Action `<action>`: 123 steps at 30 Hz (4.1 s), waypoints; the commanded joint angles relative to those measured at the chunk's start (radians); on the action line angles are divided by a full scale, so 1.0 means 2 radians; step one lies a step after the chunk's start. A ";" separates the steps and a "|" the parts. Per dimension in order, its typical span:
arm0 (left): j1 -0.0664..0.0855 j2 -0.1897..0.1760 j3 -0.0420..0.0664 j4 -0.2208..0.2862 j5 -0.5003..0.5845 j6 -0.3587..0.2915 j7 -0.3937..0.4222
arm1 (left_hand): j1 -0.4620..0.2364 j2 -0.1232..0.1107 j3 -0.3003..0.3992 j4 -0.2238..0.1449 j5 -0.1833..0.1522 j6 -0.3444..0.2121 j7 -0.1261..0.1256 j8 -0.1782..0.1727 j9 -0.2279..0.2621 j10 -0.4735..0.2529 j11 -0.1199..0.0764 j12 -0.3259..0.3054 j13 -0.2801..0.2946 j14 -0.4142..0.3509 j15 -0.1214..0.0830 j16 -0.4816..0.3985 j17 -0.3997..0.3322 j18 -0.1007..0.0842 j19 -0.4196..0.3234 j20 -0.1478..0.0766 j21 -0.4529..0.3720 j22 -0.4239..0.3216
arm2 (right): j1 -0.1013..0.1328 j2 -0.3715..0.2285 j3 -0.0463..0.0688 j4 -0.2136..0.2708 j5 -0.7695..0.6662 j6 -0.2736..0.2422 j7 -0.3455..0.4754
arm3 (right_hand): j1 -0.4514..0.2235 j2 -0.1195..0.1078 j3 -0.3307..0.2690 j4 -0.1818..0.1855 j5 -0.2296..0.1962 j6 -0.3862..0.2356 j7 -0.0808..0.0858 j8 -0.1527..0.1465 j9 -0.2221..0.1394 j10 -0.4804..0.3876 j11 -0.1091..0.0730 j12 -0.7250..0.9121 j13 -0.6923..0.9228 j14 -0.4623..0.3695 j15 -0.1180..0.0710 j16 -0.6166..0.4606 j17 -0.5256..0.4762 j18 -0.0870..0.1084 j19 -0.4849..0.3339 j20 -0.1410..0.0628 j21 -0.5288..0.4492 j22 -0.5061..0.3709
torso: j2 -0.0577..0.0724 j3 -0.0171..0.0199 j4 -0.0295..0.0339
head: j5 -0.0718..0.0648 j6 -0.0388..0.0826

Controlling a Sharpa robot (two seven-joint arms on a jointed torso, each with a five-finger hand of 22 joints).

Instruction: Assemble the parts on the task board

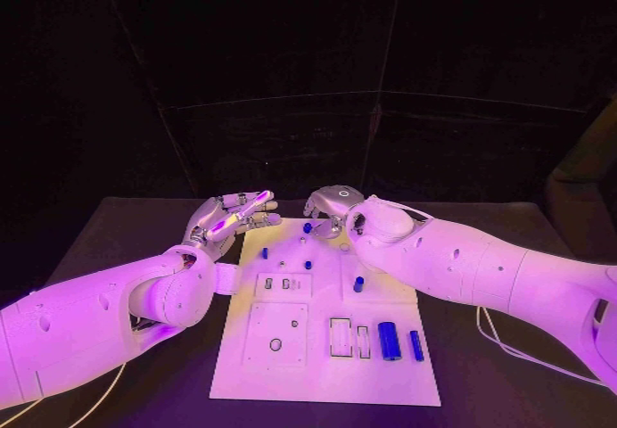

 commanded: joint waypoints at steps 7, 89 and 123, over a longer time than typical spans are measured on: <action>0.002 -0.003 0.001 0.000 -0.003 0.009 0.002 | 0.002 0.005 0.001 -0.004 0.003 -0.003 0.008 -0.003 0.000 -0.003 0.002 -0.002 -0.001 -0.003 -0.001 -0.004 -0.001 0.002 0.000 0.002 -0.002 -0.001 | 0.014 -0.087 0.000 0.081 0.095 -0.028 -0.008 | -0.025 -0.007 -0.021 0.032 0.038 0.017 0.004 0.005 0.001 0.090 -0.007 0.046 0.019 0.017 -0.005 0.024 0.034 -0.006 0.015 -0.003 0.012 0.018 | -0.004 0.0010 -0.0071 | -0.001 0.002; 0.002 -0.001 0.000 -0.018 -0.003 0.015 -0.002 | 0.007 0.006 0.002 -0.011 0.002 0.000 0.005 -0.004 0.000 0.001 0.000 -0.003 0.000 -0.002 -0.001 -0.007 0.000 0.002 0.000 0.002 -0.003 -0.003 | 0.011 -0.116 -0.002 0.054 0.165 0.010 0.008 | 0.088 0.037 -0.053 0.080 0.034 0.080 -0.020 0.048 0.009 0.253 -0.031 0.727 0.739 0.041 -0.023 0.113 0.210 -0.040 0.104 -0.018 0.113 0.210 | -0.005 0.0014 -0.0108 | -0.002 -0.003; 0.002 -0.001 0.000 -0.016 -0.003 0.014 0.001 | 0.010 0.009 0.003 -0.014 0.003 0.001 0.006 -0.005 0.000 0.001 0.000 -0.004 0.000 -0.004 0.000 -0.011 -0.001 0.002 -0.003 0.003 -0.006 -0.004 | -0.003 -0.030 -0.002 0.078 0.106 0.003 -0.016 | 0.044 0.022 -0.034 0.079 0.045 0.083 -0.021 0.030 0.000 0.251 -0.032 0.724 0.736 0.042 -0.025 0.113 0.211 -0.044 0.111 -0.023 0.119 0.226 | -0.004 0.0011 -0.0096 | 0.006 -0.005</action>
